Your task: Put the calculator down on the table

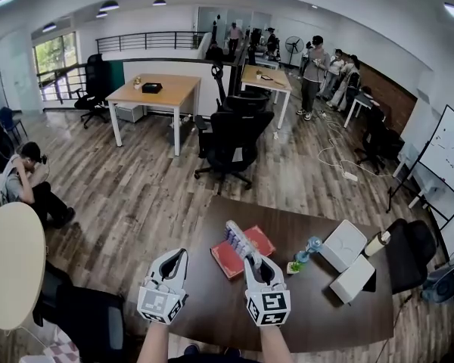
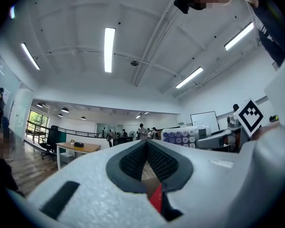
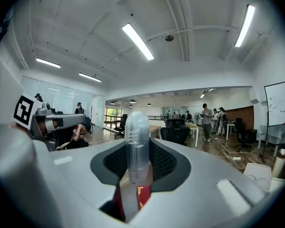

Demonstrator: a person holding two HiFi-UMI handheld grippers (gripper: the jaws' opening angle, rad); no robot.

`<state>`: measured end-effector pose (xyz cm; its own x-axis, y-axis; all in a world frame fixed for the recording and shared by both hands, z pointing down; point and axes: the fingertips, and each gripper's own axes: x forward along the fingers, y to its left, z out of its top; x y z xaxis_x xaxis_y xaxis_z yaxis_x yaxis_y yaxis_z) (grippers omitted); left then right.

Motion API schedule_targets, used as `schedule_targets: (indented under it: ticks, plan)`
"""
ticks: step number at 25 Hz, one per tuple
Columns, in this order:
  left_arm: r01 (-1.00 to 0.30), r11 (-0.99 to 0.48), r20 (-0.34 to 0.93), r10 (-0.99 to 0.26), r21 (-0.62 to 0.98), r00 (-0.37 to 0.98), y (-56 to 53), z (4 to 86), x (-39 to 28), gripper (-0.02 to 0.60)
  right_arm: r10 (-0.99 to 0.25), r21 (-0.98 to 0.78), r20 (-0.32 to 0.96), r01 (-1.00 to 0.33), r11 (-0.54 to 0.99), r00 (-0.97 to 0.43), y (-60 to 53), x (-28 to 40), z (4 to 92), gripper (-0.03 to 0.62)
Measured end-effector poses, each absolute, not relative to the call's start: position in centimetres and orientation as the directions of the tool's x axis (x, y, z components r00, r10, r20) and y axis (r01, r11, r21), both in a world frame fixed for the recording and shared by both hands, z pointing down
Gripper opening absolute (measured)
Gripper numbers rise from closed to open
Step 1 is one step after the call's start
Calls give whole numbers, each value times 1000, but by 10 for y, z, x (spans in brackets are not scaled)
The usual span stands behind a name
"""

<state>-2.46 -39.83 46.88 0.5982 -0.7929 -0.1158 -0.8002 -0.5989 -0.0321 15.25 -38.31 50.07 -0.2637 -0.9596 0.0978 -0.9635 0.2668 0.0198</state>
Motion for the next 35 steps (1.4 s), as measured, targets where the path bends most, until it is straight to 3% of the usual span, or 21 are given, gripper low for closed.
schedule_targets:
  ticks: [13,19,22,29,35]
  plan:
    - [-803,-595,-110,-796,-38,596,-393,476,-18,-5,-957,-17,105,-962,271,-272,-381,160,508,115]
    - [-808,-589,-122,-801,-14,586,-390,476,-20,-5,-952,-142,99,-951,275,-291,-380,160,511,115]
    - [-814,-580,-121,-808,-10,577,-391,478,-25,-5,-944,-317,93,-908,274,-318,-382,159,516,115]
    - [-810,-586,-132,-802,-17,582,-388,475,-22,-5,-931,-783,31,-588,204,-364,-382,163,534,115]
    - [-806,-589,-118,-797,-64,592,-384,475,-19,-5,-935,-969,-46,-210,126,-351,-382,161,550,115]
